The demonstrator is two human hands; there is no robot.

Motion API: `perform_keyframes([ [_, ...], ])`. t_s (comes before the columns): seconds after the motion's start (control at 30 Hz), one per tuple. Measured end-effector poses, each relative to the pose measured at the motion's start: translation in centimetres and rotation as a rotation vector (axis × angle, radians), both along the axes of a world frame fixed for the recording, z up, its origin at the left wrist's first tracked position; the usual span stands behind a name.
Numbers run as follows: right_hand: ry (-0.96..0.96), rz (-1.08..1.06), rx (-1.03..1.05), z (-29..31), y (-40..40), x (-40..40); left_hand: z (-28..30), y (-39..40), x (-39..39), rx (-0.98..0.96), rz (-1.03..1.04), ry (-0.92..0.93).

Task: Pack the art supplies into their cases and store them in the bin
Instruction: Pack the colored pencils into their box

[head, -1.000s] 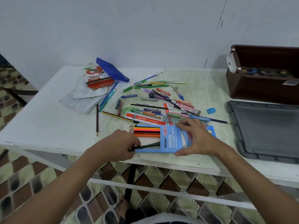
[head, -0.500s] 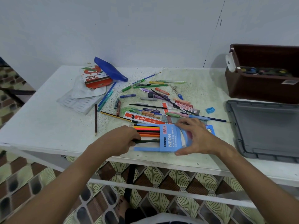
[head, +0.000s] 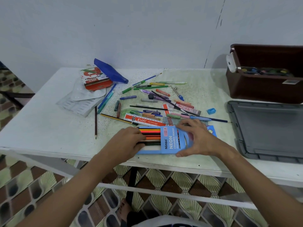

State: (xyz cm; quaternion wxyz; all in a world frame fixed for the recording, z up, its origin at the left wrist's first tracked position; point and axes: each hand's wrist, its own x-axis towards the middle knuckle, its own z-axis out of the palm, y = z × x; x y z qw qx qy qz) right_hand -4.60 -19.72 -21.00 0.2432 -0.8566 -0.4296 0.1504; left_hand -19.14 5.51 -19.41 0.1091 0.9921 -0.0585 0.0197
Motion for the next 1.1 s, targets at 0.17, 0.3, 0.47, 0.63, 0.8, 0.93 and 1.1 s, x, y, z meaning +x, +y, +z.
perform_keyframes([
  [0.17, -0.005, 0.000, 0.001, 0.0, 0.0, 0.0, 0.4, -0.1, -0.3, 0.175, 0.064, 0.031],
  [0.3, -0.014, 0.004, 0.003, -0.1, 0.1, 0.0, 0.3, -1.1, 0.2, 0.252, 0.097, 0.038],
  [0.47, 0.003, -0.002, 0.006, -0.2, 0.0, 0.1, 0.0, -0.9, 0.3, 0.118, 0.106, 0.077],
  [0.63, -0.006, 0.005, 0.011, -0.3, 0.0, 0.2, 0.0, -0.6, -0.2, -0.034, 0.150, 0.083],
  [0.8, -0.047, 0.031, -0.003, -0.2, 0.2, 0.1, -0.2, -1.3, -0.3, 0.020, 0.182, 0.002],
  [0.93, -0.039, 0.030, -0.008, 0.1, 0.9, 0.2, 0.2, -0.5, -0.4, -0.088, 0.205, -0.052],
  [1.1, -0.045, 0.007, 0.086, 1.5, 3.7, 1.3, 1.7, 4.3, -0.6, -0.264, 0.510, -0.209],
])
